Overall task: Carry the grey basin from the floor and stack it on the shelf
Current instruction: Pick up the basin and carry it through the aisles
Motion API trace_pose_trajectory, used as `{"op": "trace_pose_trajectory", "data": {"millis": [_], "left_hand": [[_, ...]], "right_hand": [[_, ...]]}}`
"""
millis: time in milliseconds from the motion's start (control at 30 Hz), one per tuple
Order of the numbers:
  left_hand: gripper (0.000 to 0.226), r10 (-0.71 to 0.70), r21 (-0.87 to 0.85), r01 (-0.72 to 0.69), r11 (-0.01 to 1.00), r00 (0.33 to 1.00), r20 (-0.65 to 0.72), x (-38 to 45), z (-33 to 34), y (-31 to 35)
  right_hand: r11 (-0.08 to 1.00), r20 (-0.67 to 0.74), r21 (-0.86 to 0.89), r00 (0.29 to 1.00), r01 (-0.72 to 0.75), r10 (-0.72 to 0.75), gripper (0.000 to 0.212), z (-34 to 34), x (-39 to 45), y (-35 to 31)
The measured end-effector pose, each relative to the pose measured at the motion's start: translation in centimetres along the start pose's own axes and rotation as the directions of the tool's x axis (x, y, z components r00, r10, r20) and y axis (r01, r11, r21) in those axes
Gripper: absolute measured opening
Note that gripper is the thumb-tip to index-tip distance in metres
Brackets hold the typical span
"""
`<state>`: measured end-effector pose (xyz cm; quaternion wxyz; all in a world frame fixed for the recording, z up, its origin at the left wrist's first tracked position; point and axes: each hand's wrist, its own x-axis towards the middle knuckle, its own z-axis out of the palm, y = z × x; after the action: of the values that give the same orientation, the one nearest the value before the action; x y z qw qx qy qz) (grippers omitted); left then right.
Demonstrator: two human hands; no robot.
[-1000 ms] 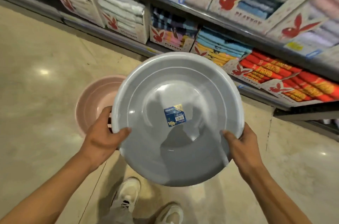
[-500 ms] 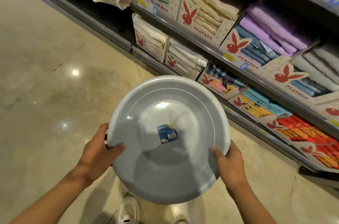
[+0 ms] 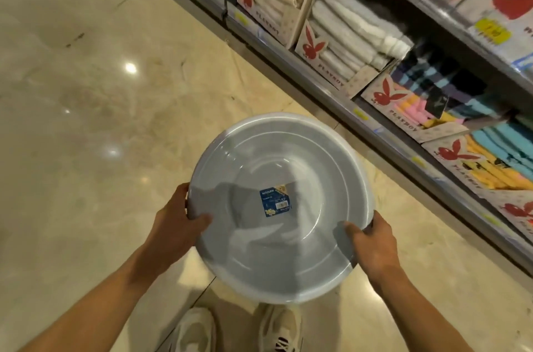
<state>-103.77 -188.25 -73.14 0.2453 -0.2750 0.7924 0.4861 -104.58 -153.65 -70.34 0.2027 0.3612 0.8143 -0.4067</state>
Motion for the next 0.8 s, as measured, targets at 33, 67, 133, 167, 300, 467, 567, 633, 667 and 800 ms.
{"op": "trace_pose_trajectory", "data": {"millis": [33,67,133,167,300,467,567,633,667,800], "left_hand": [[0.058,-0.004,0.01,0.004,1.0,1.0,0.004,0.5,0.4,-0.6],[0.057,-0.006,0.024,0.006,1.0,1.0,0.004,0.8,0.6,-1.1],[0.056,-0.017,0.056,0.017,0.998,1.0,-0.009,1.5,1.1,-1.8],[0.056,-0.025,0.066,0.026,0.997,1.0,-0.012,1.7,1.2,-2.0],[0.064,-0.087,0.03,0.087,0.996,0.996,0.001,2.5,1.4,-2.7],[0.048,-0.13,0.031,0.133,0.991,0.989,-0.076,3.5,2.0,-4.4],[0.05,-0.122,0.063,0.127,0.99,0.99,-0.073,4.2,2.1,-4.8],[0.05,-0.12,0.063,0.124,0.99,0.991,-0.064,4.5,2.1,-5.3],[0.051,-0.12,0.049,0.123,0.991,0.991,-0.06,4.6,2.2,-5.5],[0.05,-0.136,-0.033,0.135,0.99,0.99,-0.033,4.7,2.3,-6.4]], "right_hand": [[1.0,0.002,-0.012,1.0,0.0,0.0,0.026,0.5,0.6,0.4],[1.0,0.004,-0.024,1.0,0.007,-0.007,0.026,1.0,1.2,0.7],[0.999,0.016,-0.039,1.0,0.025,-0.024,0.024,2.0,2.0,1.2],[0.999,0.022,-0.045,0.999,0.028,-0.027,0.022,2.4,2.3,1.4],[0.997,0.029,-0.08,1.0,0.003,-0.001,0.015,3.9,3.4,1.9],[0.993,0.059,-0.114,0.998,-0.019,0.026,0.019,5.1,3.9,2.7],[0.992,0.057,-0.12,0.998,-0.028,0.035,0.02,5.7,4.3,3.0],[0.993,0.045,-0.117,0.999,-0.021,0.026,0.019,6.0,4.5,3.1],[0.993,0.042,-0.116,0.999,-0.018,0.023,0.019,6.0,4.6,3.3],[0.995,0.054,-0.097,0.998,-0.006,0.011,0.023,6.1,5.0,3.6]]}}
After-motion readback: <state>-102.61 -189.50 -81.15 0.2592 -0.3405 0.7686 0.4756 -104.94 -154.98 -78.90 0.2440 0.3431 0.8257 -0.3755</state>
